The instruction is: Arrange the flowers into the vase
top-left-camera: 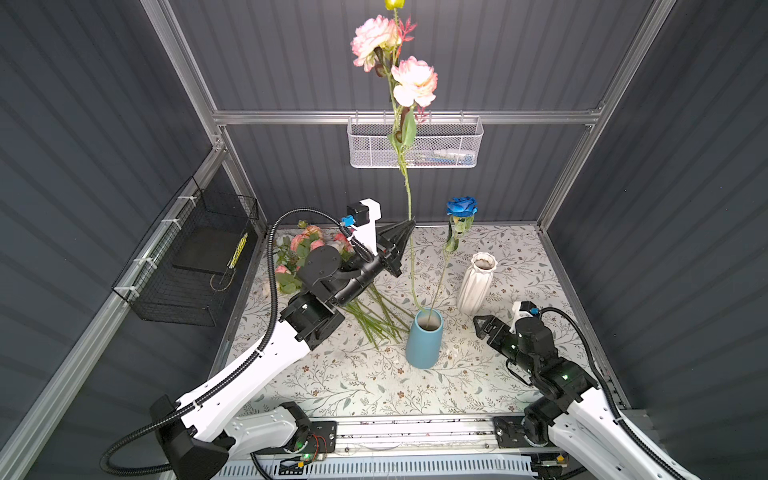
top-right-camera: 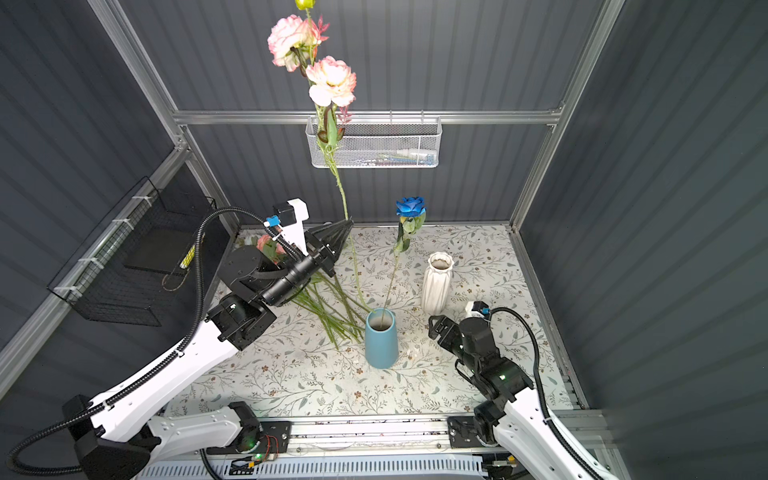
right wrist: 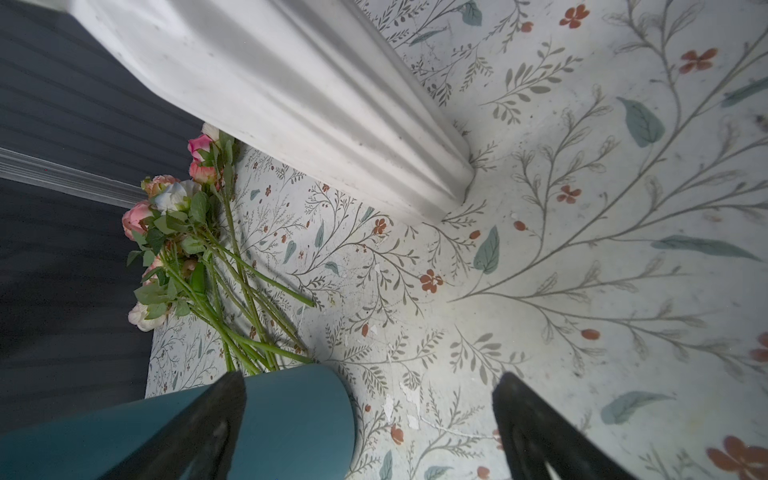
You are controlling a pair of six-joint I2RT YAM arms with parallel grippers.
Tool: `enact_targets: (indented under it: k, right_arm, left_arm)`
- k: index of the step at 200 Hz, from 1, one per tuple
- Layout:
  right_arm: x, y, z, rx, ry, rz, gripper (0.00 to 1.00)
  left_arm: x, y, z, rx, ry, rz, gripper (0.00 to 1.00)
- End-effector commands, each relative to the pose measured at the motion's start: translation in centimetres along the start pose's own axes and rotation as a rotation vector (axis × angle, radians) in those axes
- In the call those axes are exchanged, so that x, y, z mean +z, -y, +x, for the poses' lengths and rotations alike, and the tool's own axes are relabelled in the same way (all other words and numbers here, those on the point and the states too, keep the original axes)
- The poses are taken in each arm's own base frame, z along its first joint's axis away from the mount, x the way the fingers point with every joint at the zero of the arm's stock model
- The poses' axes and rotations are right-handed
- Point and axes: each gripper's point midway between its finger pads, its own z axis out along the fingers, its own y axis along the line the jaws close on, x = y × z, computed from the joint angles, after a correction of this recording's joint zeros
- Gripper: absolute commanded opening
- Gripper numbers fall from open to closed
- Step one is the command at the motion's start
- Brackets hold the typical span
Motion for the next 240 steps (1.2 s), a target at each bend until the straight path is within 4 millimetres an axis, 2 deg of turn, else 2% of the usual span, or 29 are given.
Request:
enact_targets:
  k: [1,33,72,92,135,160,177,185,208,228,240]
  right_arm:
    - [-0.4,-0.4,-0.6,0.002,0.016,-0.009,0.95]
    - [-0.5,-0.3,-0.5,0.002,0.017,-0.008,0.95]
    - [-0.6,0.1,-0.4,0.0,0.02,0.002,0.95]
    - [-0.5,0.1,-0.4,0.002,0.021,0.001,0.95]
    - [-0.4,0.2,-0.2,0.004,0.019,0.001,0.95]
    - [-0.3,0.3,-0.1,0.004,0.015,0.002,0.95]
    - [-0.3,0.4,-0.1,0.006,0.014,0.004,0.95]
    - [-0.4,0.3,-0.1,0.009,0.015,0.001,0.95]
    - [-0.4,0.3,-0.1,0.009,0.014,-0.003,0.95]
    - [-0.4,0.3,-0.1,0.005,0.017,-0.002,0.95]
    - [-0.3,0.4,-0.1,0.008,0.017,0.002,0.95]
  left_arm:
    - [0.5,0.4,1.1,0.045,0.008,0.009,0.0]
    - [1.5,0.8,4.1,0.052,-0.035,0.024,0.0]
    - [1.1,1.2,8.2,0.05,-0.096,0.015,0.0]
    - [0.7,1.8,10.1,0.051,-0.125,0.009,0.0]
    - [-0.7,1.7,14.1,0.028,-0.214,-0.023,0.0]
    - [-1.7,1.1,15.6,0.01,-0.25,-0.053,0.0]
    - [-2.2,0.7,16.0,0.001,-0.259,-0.074,0.0]
    - [-2.5,0.6,16.1,-0.002,-0.263,-0.077,0.05]
    - [-3.3,0.2,16.7,-0.009,-0.283,-0.097,0.12]
    - [-3.8,0.0,17.0,-0.019,-0.295,-0.109,0.29]
    - [-4.0,0.0,17.1,-0.022,-0.298,-0.113,0.33]
